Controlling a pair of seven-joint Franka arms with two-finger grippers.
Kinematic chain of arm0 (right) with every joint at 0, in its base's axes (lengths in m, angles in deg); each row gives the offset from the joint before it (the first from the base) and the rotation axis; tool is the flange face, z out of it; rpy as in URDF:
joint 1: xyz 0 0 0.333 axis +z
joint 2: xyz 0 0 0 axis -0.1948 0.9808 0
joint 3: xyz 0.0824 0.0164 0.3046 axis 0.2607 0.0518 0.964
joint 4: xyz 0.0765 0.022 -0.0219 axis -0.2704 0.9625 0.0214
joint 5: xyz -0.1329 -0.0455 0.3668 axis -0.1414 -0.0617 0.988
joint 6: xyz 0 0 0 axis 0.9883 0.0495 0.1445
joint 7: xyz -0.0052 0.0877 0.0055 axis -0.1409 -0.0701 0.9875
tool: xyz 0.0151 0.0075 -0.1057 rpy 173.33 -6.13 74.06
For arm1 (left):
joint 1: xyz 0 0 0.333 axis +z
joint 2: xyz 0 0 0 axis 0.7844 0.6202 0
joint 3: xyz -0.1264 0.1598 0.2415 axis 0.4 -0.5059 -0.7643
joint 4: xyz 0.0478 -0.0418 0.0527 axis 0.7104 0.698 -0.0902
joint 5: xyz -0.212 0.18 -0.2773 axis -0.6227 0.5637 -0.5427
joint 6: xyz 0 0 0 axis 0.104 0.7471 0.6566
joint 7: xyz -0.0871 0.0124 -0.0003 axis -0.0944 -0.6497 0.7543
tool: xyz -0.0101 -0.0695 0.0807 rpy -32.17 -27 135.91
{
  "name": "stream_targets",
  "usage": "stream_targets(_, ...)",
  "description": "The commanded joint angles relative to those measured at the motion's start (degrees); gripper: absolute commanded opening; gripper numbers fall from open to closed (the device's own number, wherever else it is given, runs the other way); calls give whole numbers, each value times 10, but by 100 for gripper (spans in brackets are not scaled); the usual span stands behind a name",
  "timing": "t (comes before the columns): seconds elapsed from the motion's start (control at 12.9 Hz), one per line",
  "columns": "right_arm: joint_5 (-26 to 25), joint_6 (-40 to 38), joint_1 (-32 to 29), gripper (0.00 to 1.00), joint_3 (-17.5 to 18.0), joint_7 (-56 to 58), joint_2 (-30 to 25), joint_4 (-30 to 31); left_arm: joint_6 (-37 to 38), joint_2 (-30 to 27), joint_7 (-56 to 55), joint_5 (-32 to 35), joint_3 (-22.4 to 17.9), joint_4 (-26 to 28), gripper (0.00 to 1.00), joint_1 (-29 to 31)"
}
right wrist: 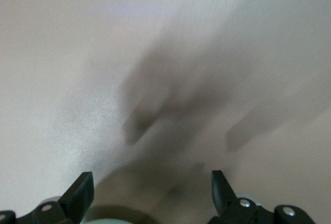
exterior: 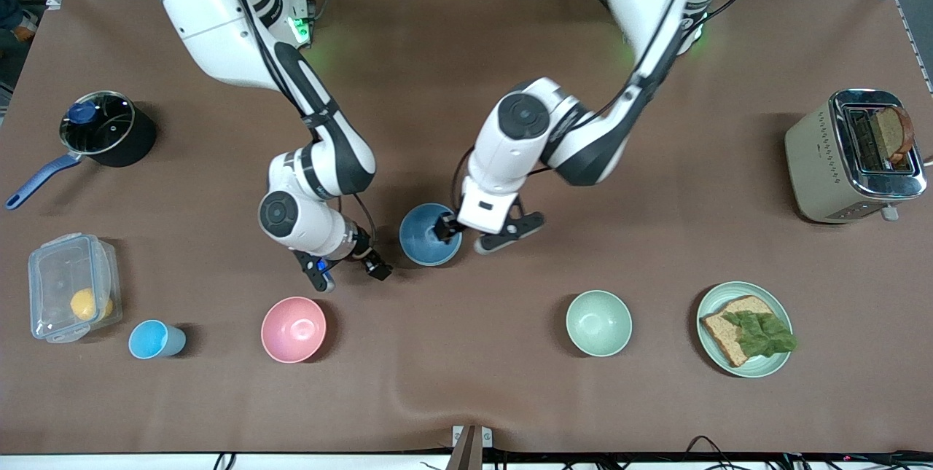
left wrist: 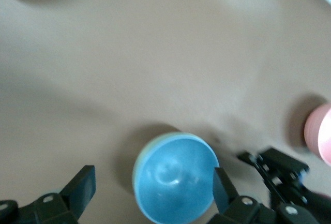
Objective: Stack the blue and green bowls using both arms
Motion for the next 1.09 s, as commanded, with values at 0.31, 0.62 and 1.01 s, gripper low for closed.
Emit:
stream_targets(0.31, -14, -204, -132, 100, 0, 281, -157, 12, 229, -171, 128, 26, 0, 50, 100, 103)
stream_targets(0.62, -30, -227, -203, 100, -1, 394, -212, 9, 306, -242, 327, 26, 3, 64, 100, 200)
stream_targets(1.01, -140, -289, -200, 100, 6, 443, -290, 7, 357, -297, 495, 8, 3, 74, 100, 286)
